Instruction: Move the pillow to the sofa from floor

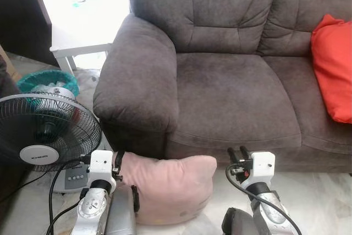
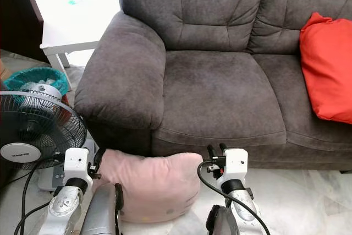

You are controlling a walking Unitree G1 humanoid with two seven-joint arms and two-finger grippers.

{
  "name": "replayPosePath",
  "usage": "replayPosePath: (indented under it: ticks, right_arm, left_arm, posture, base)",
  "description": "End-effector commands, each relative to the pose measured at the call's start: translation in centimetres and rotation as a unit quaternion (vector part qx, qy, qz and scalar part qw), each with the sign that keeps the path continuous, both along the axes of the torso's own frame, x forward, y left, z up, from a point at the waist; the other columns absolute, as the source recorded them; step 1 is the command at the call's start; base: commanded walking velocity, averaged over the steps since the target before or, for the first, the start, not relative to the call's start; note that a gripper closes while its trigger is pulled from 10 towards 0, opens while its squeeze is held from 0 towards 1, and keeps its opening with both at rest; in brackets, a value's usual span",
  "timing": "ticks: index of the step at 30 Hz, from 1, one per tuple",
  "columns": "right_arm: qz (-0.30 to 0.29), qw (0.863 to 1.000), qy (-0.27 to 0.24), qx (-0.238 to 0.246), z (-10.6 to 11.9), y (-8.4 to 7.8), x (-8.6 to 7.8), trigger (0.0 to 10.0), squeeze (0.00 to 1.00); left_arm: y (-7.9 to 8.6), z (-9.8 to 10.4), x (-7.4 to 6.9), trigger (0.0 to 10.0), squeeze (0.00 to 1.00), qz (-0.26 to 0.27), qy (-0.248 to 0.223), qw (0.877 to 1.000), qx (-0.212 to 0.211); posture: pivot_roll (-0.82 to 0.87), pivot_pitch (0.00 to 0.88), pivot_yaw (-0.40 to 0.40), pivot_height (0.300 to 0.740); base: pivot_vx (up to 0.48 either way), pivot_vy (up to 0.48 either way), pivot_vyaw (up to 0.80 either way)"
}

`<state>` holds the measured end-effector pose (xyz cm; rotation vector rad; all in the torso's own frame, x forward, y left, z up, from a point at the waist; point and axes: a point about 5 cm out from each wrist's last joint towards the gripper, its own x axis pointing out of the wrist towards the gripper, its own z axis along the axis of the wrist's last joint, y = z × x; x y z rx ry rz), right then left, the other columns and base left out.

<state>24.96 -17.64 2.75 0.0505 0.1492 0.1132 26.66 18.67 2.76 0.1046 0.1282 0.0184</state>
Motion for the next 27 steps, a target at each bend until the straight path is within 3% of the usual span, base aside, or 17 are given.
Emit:
replayPosePath:
  ticks: [1, 7, 23, 27]
  right_arm:
    - [0.001, 1.000, -0.004, 0.002, 0.12, 0.08, 0.15, 10.0, 0.00]
    - [0.004, 1.000, -0.003, 0.001, 0.08, 0.15, 0.10, 10.0, 0.00]
    - [0.008, 1.000, 0.001, 0.008, -0.05, 0.35, 0.19, 10.0, 0.00]
    - [0.015, 1.000, 0.003, 0.008, -0.10, 0.53, 0.17, 10.0, 0.00]
  left_arm:
    - [0.09, -0.23, -0.08, 10.0, 0.00, -0.004, 0.007, 1.000, 0.005]
    - [0.04, -0.26, -0.09, 10.0, 0.00, -0.007, 0.008, 1.000, 0.005]
    - [-0.82, -0.31, 0.29, 10.0, 0.00, -0.042, 0.013, 0.999, -0.012]
    - [-0.79, -0.77, 0.83, 10.0, 0.00, -0.052, 0.042, 0.997, -0.026]
  posture:
    - [0.10, 0.047, -0.091, 0.522]
    - [0.10, 0.048, -0.091, 0.522]
    - [0.10, 0.045, -0.090, 0.522]
    - [0.10, 0.045, -0.092, 0.522]
  base:
    - [0.000, 0.000, 0.80]
    - [0.000, 0.000, 0.80]
    - [0.000, 0.000, 0.00]
    - [0.000, 0.000, 0.00]
